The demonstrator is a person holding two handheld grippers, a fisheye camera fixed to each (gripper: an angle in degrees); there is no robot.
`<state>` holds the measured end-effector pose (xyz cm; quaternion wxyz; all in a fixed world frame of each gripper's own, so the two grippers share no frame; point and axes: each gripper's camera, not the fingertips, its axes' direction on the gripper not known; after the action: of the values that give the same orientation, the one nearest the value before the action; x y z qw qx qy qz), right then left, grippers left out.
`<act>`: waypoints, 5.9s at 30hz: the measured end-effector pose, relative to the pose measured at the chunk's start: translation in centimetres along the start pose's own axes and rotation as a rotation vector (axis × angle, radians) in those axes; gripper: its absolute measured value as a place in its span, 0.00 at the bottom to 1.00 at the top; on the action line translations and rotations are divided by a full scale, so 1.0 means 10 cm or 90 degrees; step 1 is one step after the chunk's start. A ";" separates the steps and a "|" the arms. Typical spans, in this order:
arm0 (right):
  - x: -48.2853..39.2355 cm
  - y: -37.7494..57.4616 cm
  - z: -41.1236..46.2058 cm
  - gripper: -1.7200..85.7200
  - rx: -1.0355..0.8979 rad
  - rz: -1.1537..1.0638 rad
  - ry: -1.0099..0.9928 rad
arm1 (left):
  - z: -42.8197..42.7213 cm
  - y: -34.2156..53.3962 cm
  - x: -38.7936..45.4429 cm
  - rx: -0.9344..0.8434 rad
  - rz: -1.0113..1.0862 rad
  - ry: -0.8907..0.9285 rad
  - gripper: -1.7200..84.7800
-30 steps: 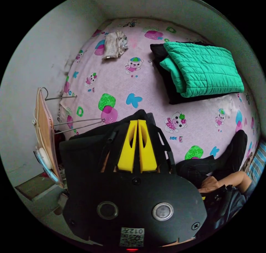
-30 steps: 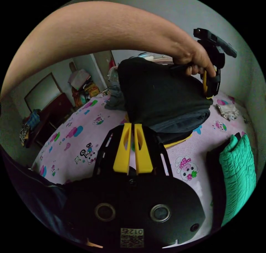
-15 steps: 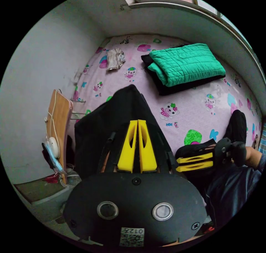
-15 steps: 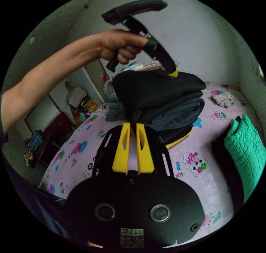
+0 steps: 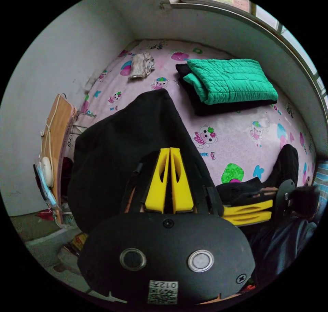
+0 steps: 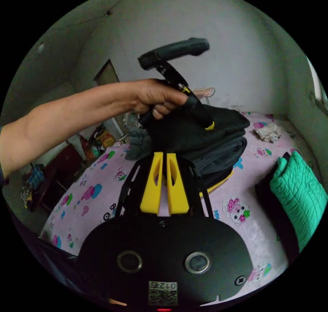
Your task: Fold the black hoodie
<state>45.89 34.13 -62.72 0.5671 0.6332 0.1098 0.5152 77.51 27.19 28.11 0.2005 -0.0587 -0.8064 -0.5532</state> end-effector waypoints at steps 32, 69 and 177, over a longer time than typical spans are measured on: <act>3.32 -0.55 0.71 0.18 -0.096 0.681 -0.560 | 0.34 1.66 -0.62 0.033 -0.022 0.034 0.02; 5.37 -2.58 0.81 0.07 -0.051 0.615 -0.397 | 0.24 4.63 -1.91 0.128 -0.177 0.014 0.02; -2.78 8.48 -3.62 0.01 0.133 0.755 0.684 | 1.84 1.08 8.01 0.233 0.448 0.590 0.02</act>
<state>-32.40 7.75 -13.17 0.0067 0.3016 0.0610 0.9515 3.03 37.98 63.00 0.7082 -0.0397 -0.6493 -0.2743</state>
